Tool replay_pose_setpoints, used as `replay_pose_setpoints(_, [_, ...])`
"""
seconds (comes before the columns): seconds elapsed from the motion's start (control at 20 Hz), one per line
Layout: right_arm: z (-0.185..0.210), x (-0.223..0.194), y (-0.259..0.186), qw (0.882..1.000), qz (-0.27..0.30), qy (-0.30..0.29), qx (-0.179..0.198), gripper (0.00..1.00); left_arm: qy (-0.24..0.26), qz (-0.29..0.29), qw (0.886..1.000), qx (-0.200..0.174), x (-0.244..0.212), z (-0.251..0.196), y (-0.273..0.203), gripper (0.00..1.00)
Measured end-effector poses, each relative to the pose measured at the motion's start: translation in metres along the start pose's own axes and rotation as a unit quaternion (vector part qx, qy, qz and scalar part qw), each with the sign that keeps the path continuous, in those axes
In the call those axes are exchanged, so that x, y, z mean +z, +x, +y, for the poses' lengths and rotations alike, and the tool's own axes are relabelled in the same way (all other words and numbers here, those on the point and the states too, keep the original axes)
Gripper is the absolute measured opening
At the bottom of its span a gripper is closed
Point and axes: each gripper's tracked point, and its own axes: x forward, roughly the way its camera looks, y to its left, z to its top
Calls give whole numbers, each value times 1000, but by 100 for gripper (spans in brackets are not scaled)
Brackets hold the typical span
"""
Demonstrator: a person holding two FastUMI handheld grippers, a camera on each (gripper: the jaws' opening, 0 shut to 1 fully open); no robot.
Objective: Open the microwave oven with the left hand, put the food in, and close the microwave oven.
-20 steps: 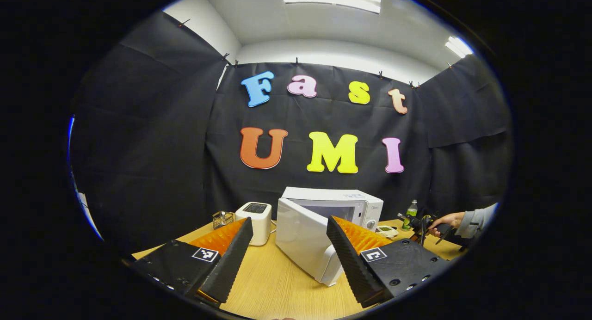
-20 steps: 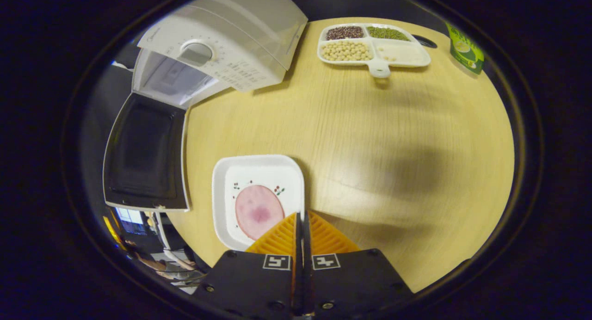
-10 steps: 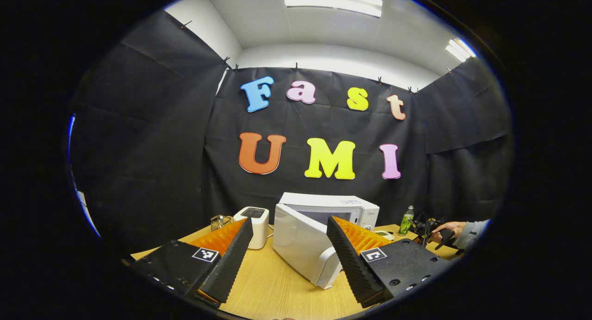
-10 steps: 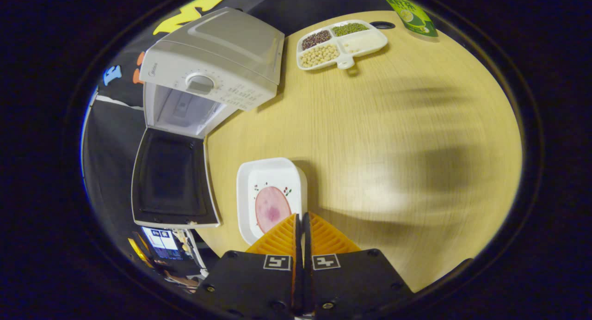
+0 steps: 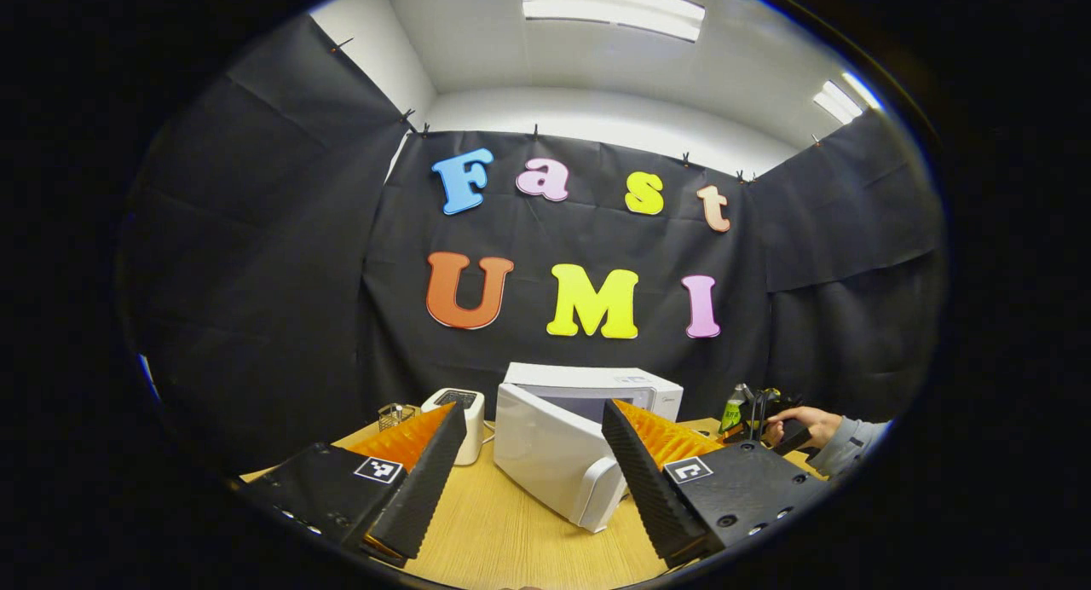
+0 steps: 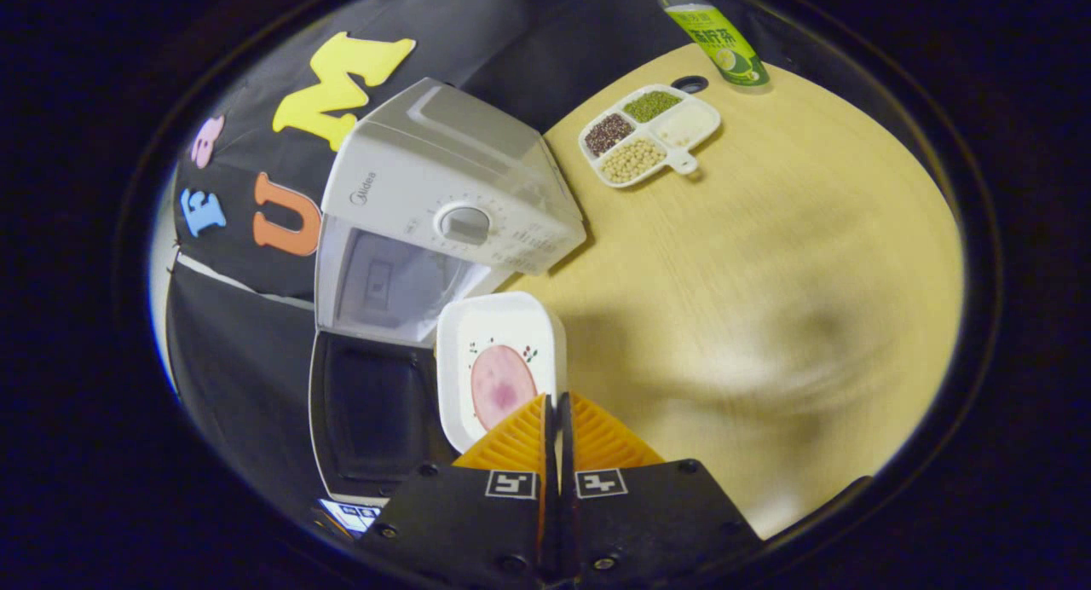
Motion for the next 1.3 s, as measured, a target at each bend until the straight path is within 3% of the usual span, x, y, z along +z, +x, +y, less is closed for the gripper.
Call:
replay_pose_setpoints(0.1, [27,-3,17,998,-28,43,20,0,-11,2,1000,4,-1,7,-1,95])
replay_pose_setpoints(0.15, [41,-2,26,996,-50,62,29,4,-15,1,1000,6,0,10,-2,84])
replay_pose_setpoints(0.2, [51,-2,33,994,-71,79,34,4,-17,1,1000,8,1,14,-3,95])
replay_pose_setpoints(0.55, [98,-7,80,976,-140,158,53,4,-9,0,1000,19,3,29,-3,95])
replay_pose_setpoints(0.6, [102,-7,84,974,-147,164,57,0,-12,1,1000,17,2,29,-2,95])
replay_pose_setpoints(0.65, [104,-4,87,970,-159,174,58,4,-16,-1,1000,16,3,30,-2,95])
replay_pose_setpoints(0.8, [97,6,95,960,-198,192,46,4,-27,-7,999,17,5,37,-1,95])
replay_pose_setpoints(1.05, [113,-24,111,949,-192,242,68,4,-30,-10,999,18,11,48,2,95])
replay_pose_setpoints(1.2, [135,-39,122,953,-183,226,81,4,-22,-1,999,23,9,56,0,95])
replay_pose_setpoints(1.3, [136,-34,131,952,-196,226,70,4,-13,-3,999,32,11,65,-4,95])
